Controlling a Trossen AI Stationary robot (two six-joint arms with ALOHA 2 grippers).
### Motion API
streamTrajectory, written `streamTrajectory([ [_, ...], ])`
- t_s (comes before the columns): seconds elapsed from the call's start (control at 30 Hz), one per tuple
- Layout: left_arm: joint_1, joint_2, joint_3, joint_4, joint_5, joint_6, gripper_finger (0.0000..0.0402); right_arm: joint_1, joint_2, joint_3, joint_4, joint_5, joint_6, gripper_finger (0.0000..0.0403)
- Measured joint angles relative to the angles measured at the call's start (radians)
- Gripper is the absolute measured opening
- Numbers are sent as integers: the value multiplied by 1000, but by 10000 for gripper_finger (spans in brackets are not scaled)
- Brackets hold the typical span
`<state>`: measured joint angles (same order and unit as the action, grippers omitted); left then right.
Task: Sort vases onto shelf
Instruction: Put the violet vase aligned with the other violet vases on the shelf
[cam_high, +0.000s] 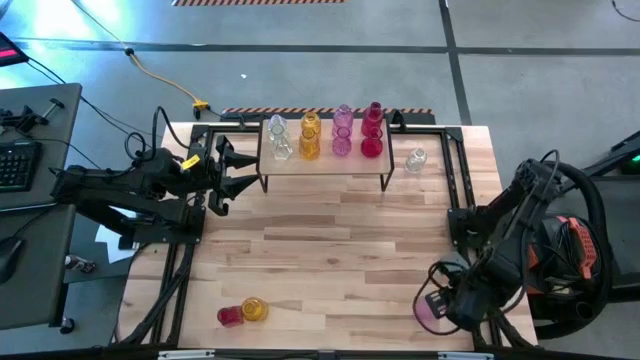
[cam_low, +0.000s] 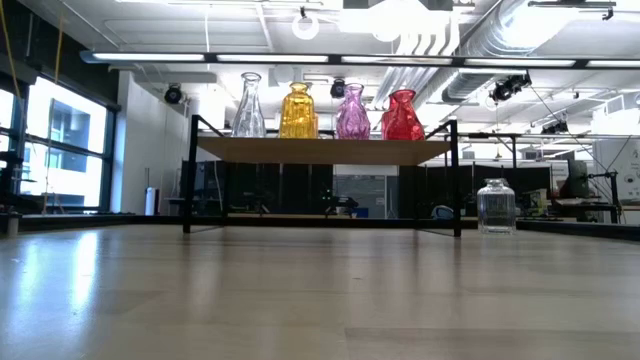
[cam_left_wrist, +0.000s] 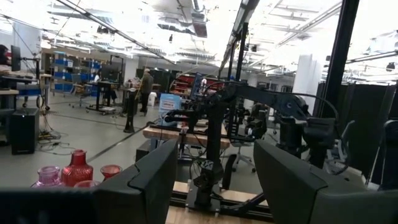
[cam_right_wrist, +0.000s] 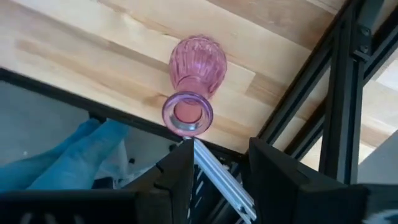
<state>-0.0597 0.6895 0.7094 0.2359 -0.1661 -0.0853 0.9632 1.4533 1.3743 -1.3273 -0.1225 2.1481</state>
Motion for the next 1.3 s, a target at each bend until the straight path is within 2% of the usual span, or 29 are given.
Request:
streamTrajectory([
  [0.2,0,0,0,0,0,-21,202,9,42,0,0,42,35,135],
  [1.13,0,0,0,0,0,-35,202,9,165,-2,17,43,44,135],
  [1.3,0,0,0,0,0,-35,202,8,175,-2,18,43,54,110],
])
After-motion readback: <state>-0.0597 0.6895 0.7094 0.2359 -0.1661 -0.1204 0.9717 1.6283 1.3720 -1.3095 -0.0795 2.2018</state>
